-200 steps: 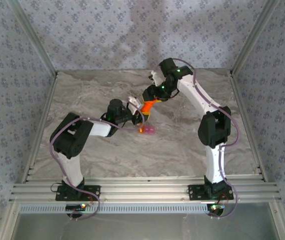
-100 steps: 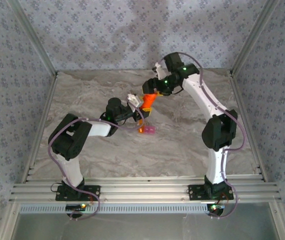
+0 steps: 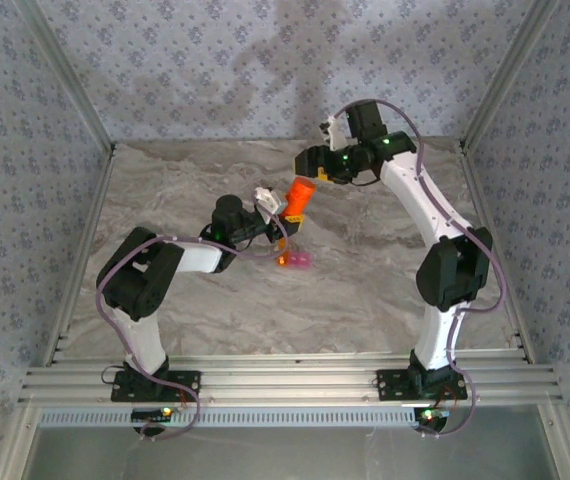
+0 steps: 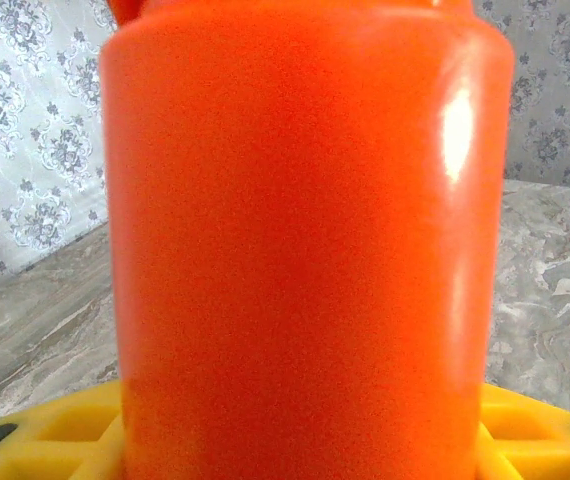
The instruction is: Sort the pills into containers
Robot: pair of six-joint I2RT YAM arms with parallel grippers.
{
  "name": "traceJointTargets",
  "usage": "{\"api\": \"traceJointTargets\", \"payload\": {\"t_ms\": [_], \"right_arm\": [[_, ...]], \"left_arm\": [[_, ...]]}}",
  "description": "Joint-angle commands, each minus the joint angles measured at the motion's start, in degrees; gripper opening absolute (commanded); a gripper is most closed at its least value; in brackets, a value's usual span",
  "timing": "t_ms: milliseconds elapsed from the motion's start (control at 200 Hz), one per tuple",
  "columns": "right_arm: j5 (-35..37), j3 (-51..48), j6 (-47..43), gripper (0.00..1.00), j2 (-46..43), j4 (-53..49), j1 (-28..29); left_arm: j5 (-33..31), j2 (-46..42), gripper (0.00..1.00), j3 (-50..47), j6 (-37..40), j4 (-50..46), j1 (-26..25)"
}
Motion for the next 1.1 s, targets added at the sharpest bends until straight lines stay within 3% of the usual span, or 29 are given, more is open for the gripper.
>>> {"api": "traceJointTargets", "payload": {"t_ms": [0,810,990,1094], "right_arm": [[0.0,-1.4,3.0,0.74,-3.5,3.3,-1.8],[-0.7,-4.1,-2.0,0.75,-1.6,-0.3,1.6],[-0.4,-5.4,-2.5,0.7,-2.3,-0.3,2.1],[-0.4,-5.8,-2.5,0.62,-2.3,-0.2,2.4]], "left_arm": [[0.8,-1.0,0.0,1.6,-0.7,3.2,-0.2],[1.0,-1.1,0.0,1.8,-1.2,3.0,0.0],[1.0,-1.0,0.0,1.7,-1.3,2.9,0.1],[1.0,-1.1,0.0,1.7,-1.4,2.9,0.2]]}}
